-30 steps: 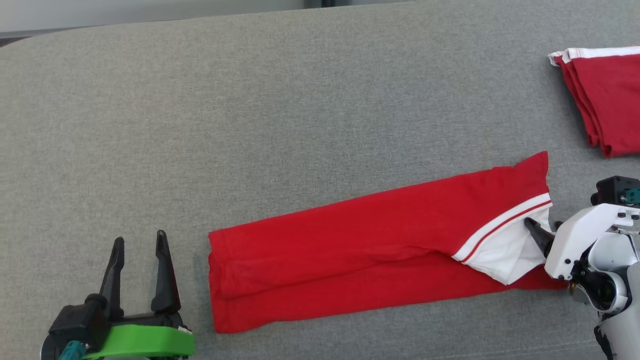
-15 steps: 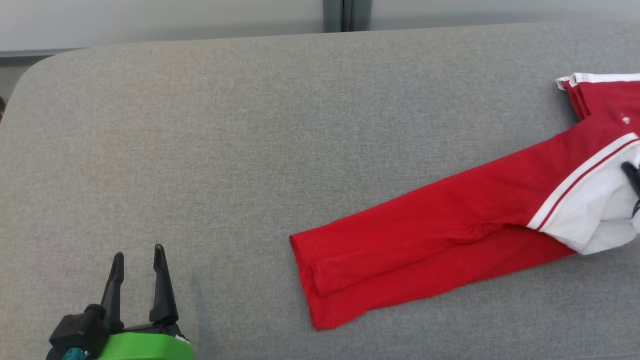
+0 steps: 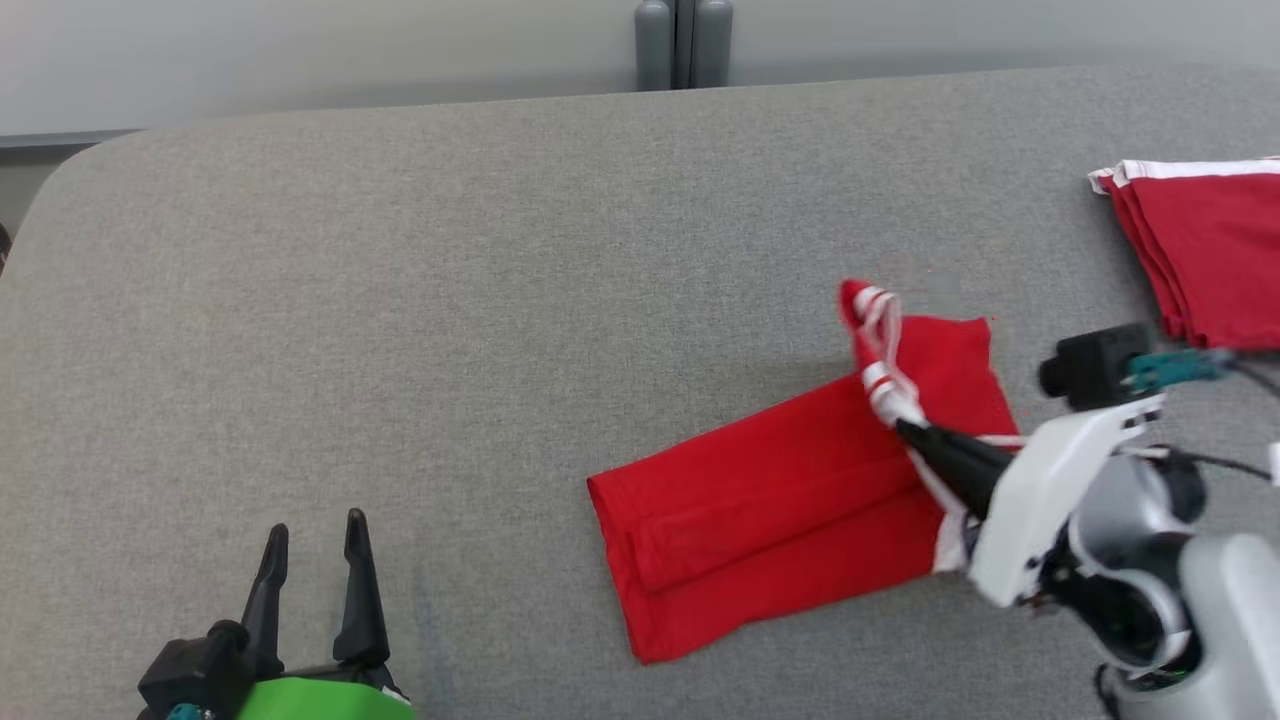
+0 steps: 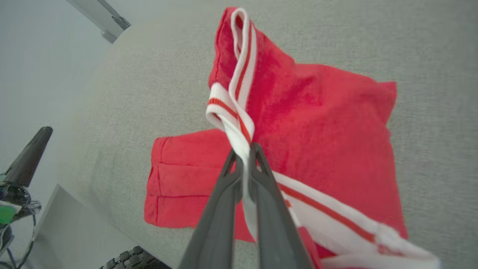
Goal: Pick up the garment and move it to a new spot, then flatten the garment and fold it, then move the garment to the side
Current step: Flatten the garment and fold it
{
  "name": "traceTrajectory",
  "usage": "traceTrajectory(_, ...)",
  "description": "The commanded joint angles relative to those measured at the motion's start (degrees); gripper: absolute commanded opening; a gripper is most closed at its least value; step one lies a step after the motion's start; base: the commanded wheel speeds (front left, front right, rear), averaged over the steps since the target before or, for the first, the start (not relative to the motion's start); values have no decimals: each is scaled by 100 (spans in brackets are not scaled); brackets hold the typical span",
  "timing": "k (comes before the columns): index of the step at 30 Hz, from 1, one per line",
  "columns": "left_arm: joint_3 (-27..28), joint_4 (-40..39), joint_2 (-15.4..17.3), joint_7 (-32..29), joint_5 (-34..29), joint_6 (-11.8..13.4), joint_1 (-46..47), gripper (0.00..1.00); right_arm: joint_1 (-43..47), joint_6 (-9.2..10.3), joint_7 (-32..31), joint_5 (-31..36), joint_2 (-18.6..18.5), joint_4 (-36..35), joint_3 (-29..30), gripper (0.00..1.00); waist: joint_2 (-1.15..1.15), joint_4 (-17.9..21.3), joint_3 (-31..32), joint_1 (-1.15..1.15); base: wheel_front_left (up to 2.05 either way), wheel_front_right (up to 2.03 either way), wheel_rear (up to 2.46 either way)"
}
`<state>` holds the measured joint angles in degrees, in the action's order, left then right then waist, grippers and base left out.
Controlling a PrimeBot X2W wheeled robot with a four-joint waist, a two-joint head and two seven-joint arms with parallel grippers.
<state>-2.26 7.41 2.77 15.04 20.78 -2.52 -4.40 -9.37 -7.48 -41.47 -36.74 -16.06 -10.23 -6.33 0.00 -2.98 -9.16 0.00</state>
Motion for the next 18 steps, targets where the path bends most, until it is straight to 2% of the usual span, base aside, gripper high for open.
traceTrajectory(1, -8, 11, 26, 16, -40, 8, 3, 100, 99, -1, 87, 89, 151, 84, -225, 0, 0, 4, 6, 0, 0, 0, 0)
traceTrajectory(4, -23, 68, 25, 16, -124, 36, 34, 100, 139, -1, 434, 242, 654, 469, -842, 0, 0, -25, 33, 0, 0, 0, 0)
traceTrajectory(8, -4, 118, 23, 16, -152, 43, 31, 100, 141, -1, 1012, 424, 1069, 1118, -1250, 0, 0, -79, 52, 0, 0, 0, 0)
traceTrajectory(12, 1, 162, 23, 16, -153, 52, 1, 100, 14, -1, 1551, 444, 1272, 1685, -1509, 0, 0, -142, 77, 0, 0, 0, 0)
traceTrajectory(18, -41, 180, 23, 16, -146, 59, -75, 100, -203, -1, 2112, 314, 1315, 2276, -1805, 0, 0, -213, 135, 0, 0, 0, 0)
